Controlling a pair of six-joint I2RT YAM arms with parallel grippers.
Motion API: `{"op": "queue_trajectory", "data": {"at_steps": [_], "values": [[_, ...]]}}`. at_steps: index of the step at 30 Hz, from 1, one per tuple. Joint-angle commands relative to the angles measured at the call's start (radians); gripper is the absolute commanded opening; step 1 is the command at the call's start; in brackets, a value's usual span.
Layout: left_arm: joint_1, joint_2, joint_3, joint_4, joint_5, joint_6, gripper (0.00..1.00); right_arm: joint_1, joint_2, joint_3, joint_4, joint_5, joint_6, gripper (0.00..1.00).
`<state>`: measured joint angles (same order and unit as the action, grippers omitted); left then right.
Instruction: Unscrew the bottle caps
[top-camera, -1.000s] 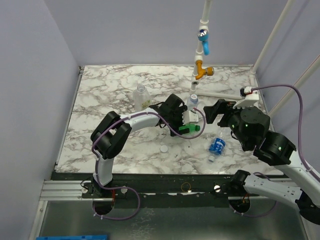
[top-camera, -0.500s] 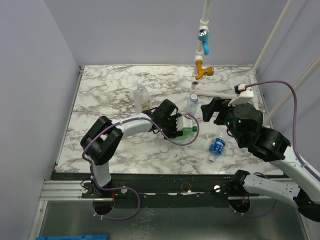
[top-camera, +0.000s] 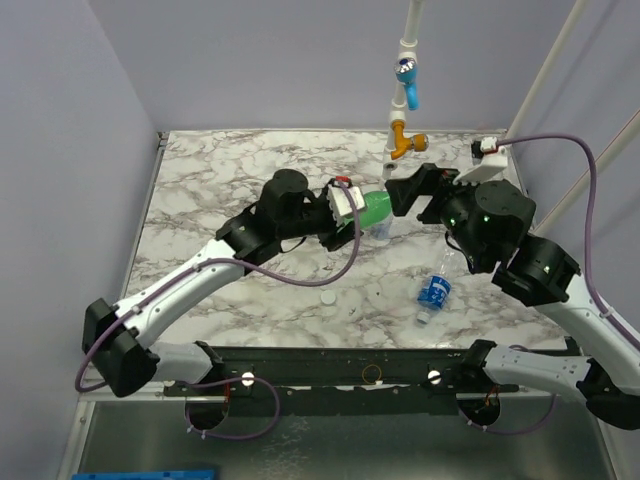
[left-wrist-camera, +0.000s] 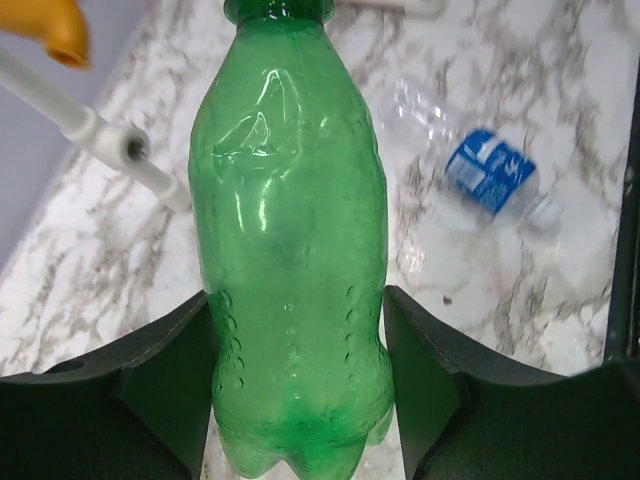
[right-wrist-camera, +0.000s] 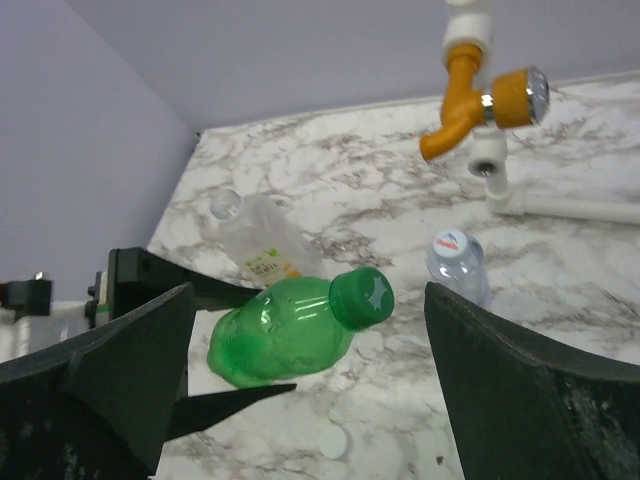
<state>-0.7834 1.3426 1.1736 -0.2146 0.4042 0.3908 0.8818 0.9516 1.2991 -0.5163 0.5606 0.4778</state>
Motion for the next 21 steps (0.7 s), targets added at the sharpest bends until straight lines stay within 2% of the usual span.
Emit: {"op": "queue_trajectory", "data": {"at_steps": [1, 8, 13, 16, 21], "values": [[-0.007, -0.132, 0.023, 0.101, -0.01, -0.134, 0.13, -0.001, 0.082, 0.123, 0.087, -0.086, -0.044, 0.99], [-0.01, -0.273, -0.02, 0.168, -0.056, -0.13, 0.12, -0.001, 0.205, 0.285, 0.149, -0.177, -0.08, 0.97], [-0.01, -0.327, -0.047, 0.21, -0.104, -0.136, 0.1, -0.001, 0.256, 0.336, 0.189, -0.243, -0.079, 0.93], [-0.01, -0.332, -0.055, 0.24, -0.116, -0.145, 0.1, -0.001, 0.278, 0.338, 0.217, -0.298, -0.065, 0.86], [-0.009, -0.3, -0.05, 0.267, -0.168, -0.182, 0.09, 0.0, 0.313, 0.35, 0.229, -0.355, -0.05, 0.68]]}}
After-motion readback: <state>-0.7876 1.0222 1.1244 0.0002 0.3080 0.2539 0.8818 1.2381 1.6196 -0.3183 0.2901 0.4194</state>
